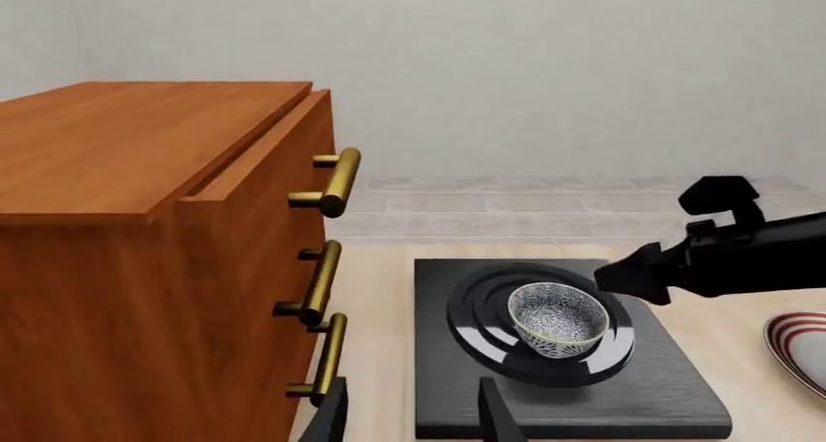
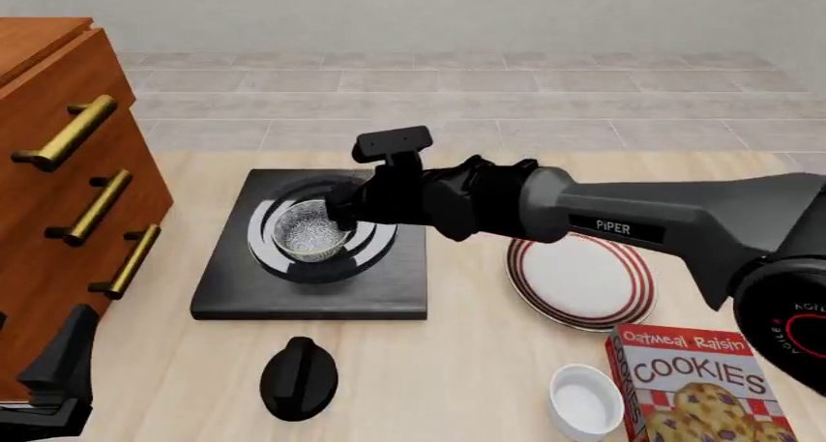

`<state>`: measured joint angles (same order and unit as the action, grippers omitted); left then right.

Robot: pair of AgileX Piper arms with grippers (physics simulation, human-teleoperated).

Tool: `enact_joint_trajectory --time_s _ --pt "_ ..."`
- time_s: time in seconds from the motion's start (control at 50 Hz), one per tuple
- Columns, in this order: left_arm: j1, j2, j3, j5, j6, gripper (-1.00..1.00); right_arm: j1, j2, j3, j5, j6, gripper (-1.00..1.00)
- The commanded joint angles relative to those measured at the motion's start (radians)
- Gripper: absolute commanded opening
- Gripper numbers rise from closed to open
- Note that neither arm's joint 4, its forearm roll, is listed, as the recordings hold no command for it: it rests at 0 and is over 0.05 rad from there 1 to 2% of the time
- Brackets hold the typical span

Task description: Pick the akita bowl on the stove and place it on the plate.

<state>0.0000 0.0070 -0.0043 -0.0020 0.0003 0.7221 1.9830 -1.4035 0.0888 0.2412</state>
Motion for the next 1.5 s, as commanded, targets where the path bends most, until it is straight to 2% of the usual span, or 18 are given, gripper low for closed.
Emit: enact_joint_trajectory --time_s 0.02,0.46,0.82,1.48,1.5 --pt "0.000 0.000 0.000 0.000 0.000 1.00 0.010 0.037 -0.022 0.008 0.005 1.00" --pt "-0.002 0.003 0.000 -0.002 0.000 1.00 0.000 0.139 -0.073 0.012 -0.010 1.00" --pt "-0.002 0.006 -0.001 -0.005 0.001 1.00 0.027 0.173 -0.091 0.022 -0.006 1.00" --pt "-0.002 0.018 0.002 -0.021 0.001 1.00 0.026 0.209 -0.105 0.014 -0.003 1.00" --pt "-0.002 0.019 0.002 -0.022 0.000 1.00 0.029 0.199 -0.097 0.009 -0.006 -1.00"
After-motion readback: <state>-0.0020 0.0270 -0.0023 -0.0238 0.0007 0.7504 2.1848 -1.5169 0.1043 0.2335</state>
